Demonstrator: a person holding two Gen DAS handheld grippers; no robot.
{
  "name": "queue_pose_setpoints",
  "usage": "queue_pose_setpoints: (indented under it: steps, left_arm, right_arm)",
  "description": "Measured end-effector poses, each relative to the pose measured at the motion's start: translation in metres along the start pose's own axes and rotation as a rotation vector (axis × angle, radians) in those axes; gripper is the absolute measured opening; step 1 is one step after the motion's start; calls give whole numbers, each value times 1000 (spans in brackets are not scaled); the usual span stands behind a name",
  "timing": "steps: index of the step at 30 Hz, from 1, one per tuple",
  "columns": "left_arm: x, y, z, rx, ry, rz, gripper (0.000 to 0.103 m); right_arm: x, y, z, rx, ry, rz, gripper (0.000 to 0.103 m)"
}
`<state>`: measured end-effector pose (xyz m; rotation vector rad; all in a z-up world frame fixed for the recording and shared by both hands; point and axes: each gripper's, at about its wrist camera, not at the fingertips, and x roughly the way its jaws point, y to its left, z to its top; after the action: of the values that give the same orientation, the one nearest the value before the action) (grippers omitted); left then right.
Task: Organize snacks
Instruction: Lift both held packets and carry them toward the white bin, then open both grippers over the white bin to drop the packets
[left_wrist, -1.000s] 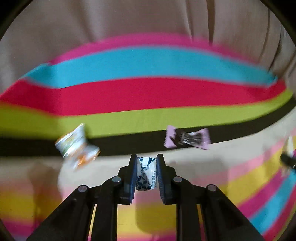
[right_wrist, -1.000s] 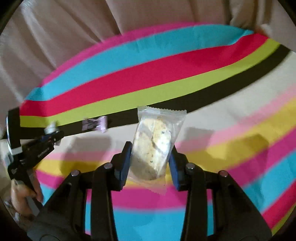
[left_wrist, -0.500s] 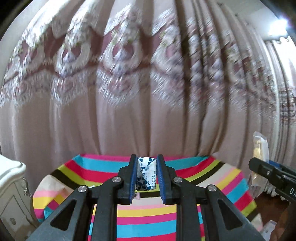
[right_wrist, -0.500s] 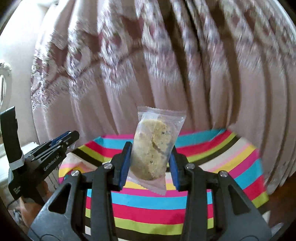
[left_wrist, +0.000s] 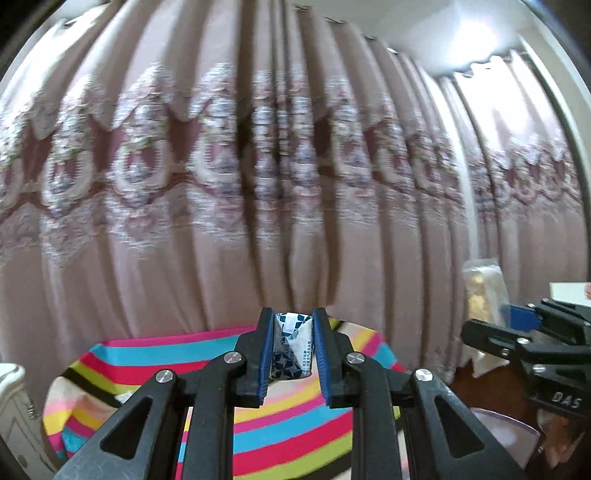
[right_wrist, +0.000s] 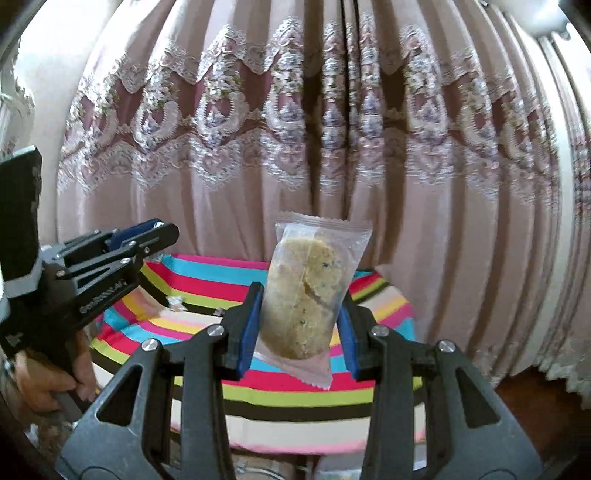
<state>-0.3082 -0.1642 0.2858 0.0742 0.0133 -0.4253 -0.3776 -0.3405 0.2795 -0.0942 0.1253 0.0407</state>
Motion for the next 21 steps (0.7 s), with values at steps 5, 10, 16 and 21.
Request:
queue_pose_setpoints:
  steps: [5, 10, 16, 21]
  left_arm:
    - [11, -59, -22, 70, 90, -168, 22]
    - [34, -117, -61, 138, 205, -345, 22]
    - [83, -178, -126, 138, 520, -677, 78]
    - [124, -157, -183, 44, 794, -606, 90]
  right_arm:
    - [-16, -26, -29, -6, 85, -72, 42]
    - [-15, -73, -74, 54, 235, -206, 42]
    - [-2, -117, -115, 96, 463, -322, 63]
    - [24, -124, -141, 107, 610, -408, 93]
